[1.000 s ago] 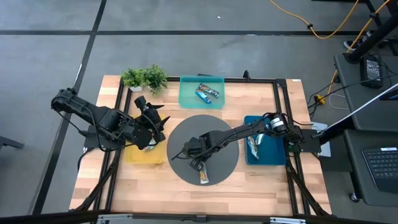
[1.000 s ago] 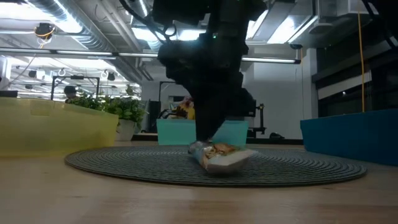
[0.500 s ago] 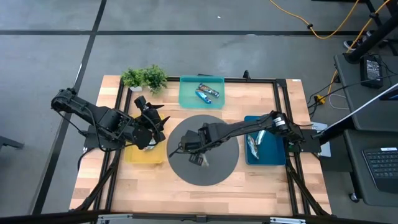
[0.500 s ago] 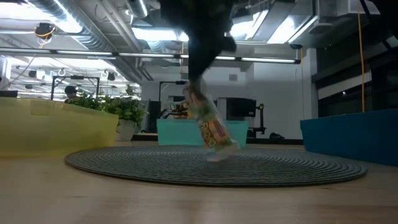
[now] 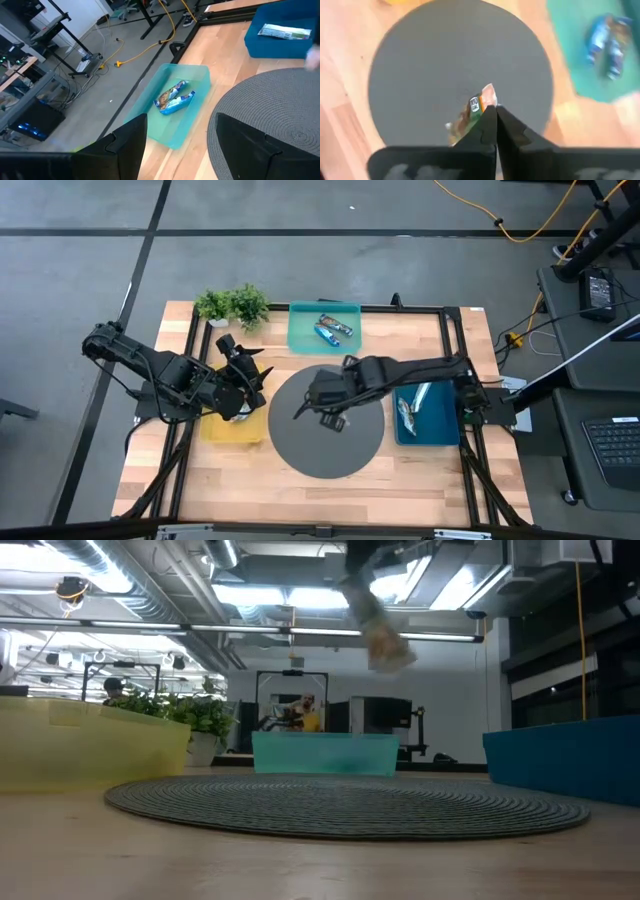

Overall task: Pick and place Granola Bars by type
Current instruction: Put the yellow granola bar into the blue bin

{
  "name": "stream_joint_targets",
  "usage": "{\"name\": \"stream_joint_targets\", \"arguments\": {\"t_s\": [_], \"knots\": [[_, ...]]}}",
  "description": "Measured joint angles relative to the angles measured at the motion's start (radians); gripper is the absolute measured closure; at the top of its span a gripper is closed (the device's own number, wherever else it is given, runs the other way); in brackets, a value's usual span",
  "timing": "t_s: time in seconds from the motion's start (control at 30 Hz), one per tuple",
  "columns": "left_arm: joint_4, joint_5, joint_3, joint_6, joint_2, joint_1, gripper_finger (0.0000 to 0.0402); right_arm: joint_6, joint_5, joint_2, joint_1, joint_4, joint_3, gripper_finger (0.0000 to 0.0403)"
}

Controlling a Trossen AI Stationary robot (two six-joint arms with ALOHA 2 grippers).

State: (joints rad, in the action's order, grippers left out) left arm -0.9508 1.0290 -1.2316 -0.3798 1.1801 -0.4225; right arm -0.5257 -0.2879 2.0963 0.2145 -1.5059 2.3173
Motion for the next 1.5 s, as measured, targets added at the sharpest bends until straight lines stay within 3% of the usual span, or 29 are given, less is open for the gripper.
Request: {"name": "stream_joint_targets", "arguments": {"t_s": [0.63, 1.1, 1.23, 1.5], "knots": [[-0.002, 0.03, 0.0, 0.028, 0.0, 0.0, 0.0176, -0.175, -0.11, -0.281, -0.001, -0.066, -0.002, 0.0403], [-0.003, 0.041, 0.0, 0.087, 0.0, 0.067, 0.0176, -0.043, -0.142, -0.46, -0.002, -0.062, -0.01, 0.0403], [-0.003, 0.024, 0.0, 0.087, 0.0, 0.067, 0.0176, -0.019, -0.162, -0.55, -0.002, -0.063, -0.121, 0.0403], [-0.003, 0.024, 0.0, 0.053, 0.0, 0.068, 0.0176, -0.125, -0.166, -0.803, -0.002, -0.066, -0.498, 0.0403]]}}
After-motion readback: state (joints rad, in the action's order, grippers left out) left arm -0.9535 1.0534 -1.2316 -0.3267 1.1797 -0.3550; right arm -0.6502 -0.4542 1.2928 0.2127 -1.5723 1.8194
